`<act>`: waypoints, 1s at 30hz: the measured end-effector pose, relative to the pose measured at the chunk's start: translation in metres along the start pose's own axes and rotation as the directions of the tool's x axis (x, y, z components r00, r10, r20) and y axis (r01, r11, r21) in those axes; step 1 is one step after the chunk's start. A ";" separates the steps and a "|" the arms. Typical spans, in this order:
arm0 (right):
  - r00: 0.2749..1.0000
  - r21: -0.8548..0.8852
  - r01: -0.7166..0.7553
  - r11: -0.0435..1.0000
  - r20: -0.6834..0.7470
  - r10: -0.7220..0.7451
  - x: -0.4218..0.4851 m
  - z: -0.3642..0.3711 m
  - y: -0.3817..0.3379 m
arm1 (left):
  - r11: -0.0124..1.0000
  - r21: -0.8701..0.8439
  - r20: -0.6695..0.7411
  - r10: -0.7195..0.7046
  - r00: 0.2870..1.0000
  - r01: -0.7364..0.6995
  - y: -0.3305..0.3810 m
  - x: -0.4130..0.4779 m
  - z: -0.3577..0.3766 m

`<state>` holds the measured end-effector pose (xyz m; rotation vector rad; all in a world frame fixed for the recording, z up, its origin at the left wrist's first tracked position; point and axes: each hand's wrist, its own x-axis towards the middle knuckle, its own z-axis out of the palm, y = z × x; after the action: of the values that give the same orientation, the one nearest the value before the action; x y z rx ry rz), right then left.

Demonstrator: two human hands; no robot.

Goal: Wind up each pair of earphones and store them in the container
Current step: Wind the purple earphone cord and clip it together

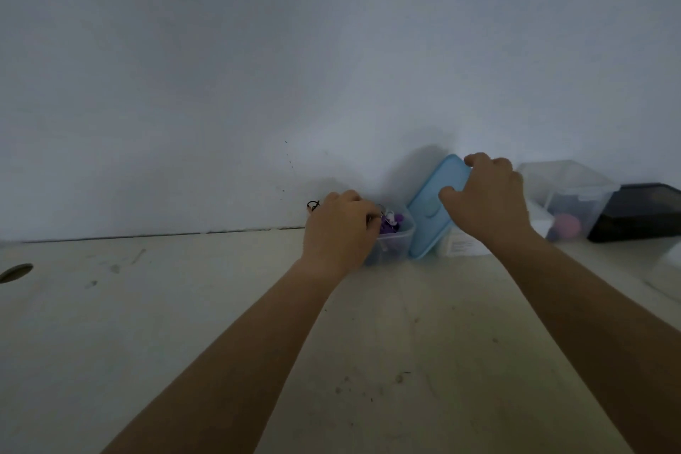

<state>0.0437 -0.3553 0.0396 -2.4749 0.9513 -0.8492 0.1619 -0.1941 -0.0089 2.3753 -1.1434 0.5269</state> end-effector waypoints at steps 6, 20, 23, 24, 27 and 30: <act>0.993 0.424 -0.119 0.898 0.077 0.095 -0.003 0.002 -0.004 | 0.989 0.050 0.043 -0.140 0.989 0.138 -0.004 -0.004 0.001; 0.979 0.239 0.162 0.958 0.081 -0.185 -0.015 0.015 -0.007 | 0.884 -0.157 0.123 -0.425 0.897 0.440 -0.014 0.011 0.009; 0.968 0.223 0.239 0.945 0.025 -0.251 -0.020 0.014 -0.011 | 0.863 -0.193 0.208 -0.428 0.879 0.466 -0.017 0.009 0.008; 0.964 0.233 0.251 0.939 0.021 -0.263 -0.021 0.014 -0.013 | 0.860 -0.192 0.226 -0.430 0.874 0.473 -0.017 0.007 0.007; 0.961 0.243 0.260 0.934 0.033 -0.276 -0.027 0.015 -0.018 | 0.860 -0.225 0.251 -0.403 0.880 0.458 -0.013 0.002 0.004; 0.937 0.194 0.344 0.919 -0.002 -0.351 -0.035 0.019 -0.023 | 0.825 -0.361 0.214 -0.379 0.900 0.434 -0.010 -0.005 0.000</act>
<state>0.0462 -0.3128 0.0227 -2.5135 0.3959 -0.9548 0.1668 -0.1851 -0.0138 2.2117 -0.6700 -0.0199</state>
